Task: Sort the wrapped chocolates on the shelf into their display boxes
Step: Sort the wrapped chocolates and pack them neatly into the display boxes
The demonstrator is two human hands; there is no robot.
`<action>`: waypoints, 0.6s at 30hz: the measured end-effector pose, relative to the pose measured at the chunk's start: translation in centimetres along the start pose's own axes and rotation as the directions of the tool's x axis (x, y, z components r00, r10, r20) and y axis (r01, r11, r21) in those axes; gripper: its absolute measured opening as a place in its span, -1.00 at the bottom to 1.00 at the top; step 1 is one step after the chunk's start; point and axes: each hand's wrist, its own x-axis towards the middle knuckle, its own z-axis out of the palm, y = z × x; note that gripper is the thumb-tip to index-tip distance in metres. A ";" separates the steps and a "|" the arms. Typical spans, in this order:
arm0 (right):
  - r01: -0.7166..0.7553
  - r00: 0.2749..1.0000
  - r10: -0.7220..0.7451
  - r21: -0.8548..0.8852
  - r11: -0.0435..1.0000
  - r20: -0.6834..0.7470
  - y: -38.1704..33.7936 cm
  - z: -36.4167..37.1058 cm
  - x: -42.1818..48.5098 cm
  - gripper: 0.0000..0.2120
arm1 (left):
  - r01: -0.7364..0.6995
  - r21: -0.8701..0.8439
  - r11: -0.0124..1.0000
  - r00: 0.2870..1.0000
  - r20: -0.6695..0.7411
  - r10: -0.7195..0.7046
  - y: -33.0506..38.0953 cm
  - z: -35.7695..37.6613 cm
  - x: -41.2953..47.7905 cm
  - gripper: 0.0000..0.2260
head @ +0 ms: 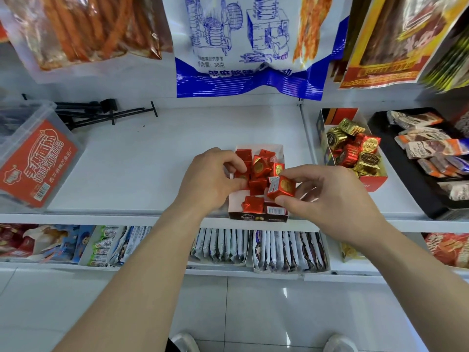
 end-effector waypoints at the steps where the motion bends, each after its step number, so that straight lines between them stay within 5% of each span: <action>1: 0.002 1.000 -0.002 0.001 1.000 -0.008 0.0 0.0 0.1 -0.60 | -0.010 -0.020 1.000 1.000 0.009 0.010 0.1 -0.3 -0.1 -0.84; 5: 0.012 0.999 -0.013 -0.014 1.000 -0.041 0.1 -0.3 0.5 -0.59 | -0.071 -0.044 0.997 0.989 0.128 0.076 0.6 -1.5 -1.5 -0.98; 9: 0.006 0.999 -0.007 -0.028 1.000 -0.046 0.3 -0.2 0.7 -0.61 | -0.074 0.084 0.994 0.947 0.319 0.044 0.5 -1.3 -2.3 -0.84; 18: -0.007 1.000 0.007 -0.017 1.000 -0.022 0.1 0.4 0.6 -0.60 | 0.020 -0.036 0.999 0.939 0.345 -0.007 0.8 -0.7 -2.3 -0.72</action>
